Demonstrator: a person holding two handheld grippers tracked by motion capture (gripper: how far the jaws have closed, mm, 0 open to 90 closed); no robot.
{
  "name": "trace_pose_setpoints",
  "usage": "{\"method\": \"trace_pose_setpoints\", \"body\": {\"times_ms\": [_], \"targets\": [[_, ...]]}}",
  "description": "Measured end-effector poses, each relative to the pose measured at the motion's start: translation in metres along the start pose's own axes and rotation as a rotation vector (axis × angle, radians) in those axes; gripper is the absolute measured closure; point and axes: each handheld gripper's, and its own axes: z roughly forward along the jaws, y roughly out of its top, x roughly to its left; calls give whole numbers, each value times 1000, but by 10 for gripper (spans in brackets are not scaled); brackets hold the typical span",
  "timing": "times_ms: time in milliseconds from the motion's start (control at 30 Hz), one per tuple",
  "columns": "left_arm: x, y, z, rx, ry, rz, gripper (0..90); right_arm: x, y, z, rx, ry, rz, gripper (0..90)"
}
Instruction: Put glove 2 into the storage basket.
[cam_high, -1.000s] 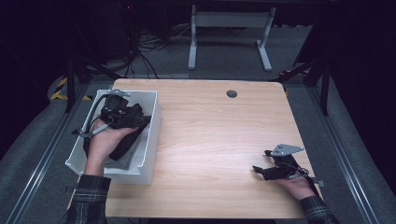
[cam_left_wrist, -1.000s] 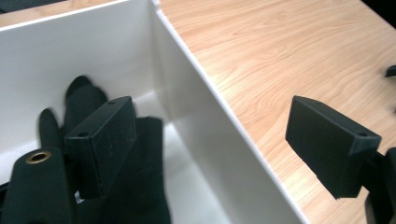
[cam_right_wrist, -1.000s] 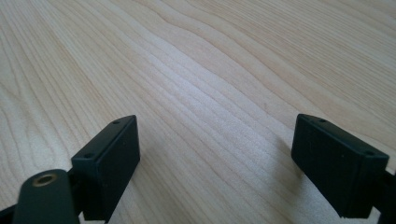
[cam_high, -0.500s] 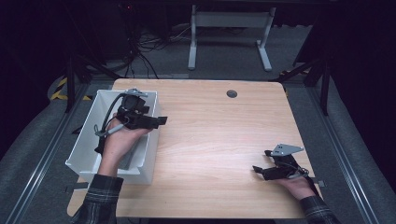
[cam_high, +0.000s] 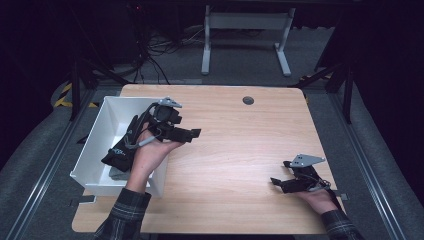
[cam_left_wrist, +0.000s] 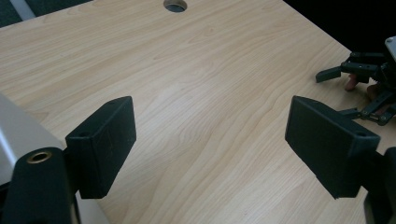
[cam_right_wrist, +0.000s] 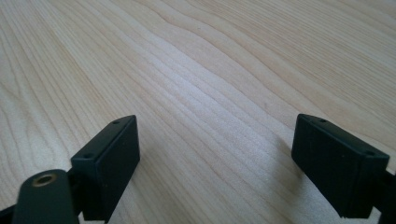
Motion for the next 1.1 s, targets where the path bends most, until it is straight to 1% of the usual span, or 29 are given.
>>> {"method": "trace_pose_setpoints", "body": {"times_ms": [233,533,767,800,833,933,1000,1067,1100], "targets": [[-17,-3,17,-5,-29,16,172,0,0,0,0,0,0,156],[-34,-13,42,13,-51,45,172,0,0,0,0,0,0,156],[-43,-24,60,23,-63,66,170,0,0,0,0,0,-1,156],[-45,-27,65,31,-66,70,170,0,0,0,0,0,0,156],[-46,-28,68,33,-67,78,168,0,0,0,0,0,0,156],[-47,-32,72,37,-70,80,167,0,0,0,0,0,0,156],[-49,-38,80,46,-63,93,165,0,0,0,0,0,0,156],[-49,-39,82,47,-66,93,165,0,0,0,0,0,0,156],[-50,-43,86,58,-71,97,164,0,0,0,0,0,0,156]]}}
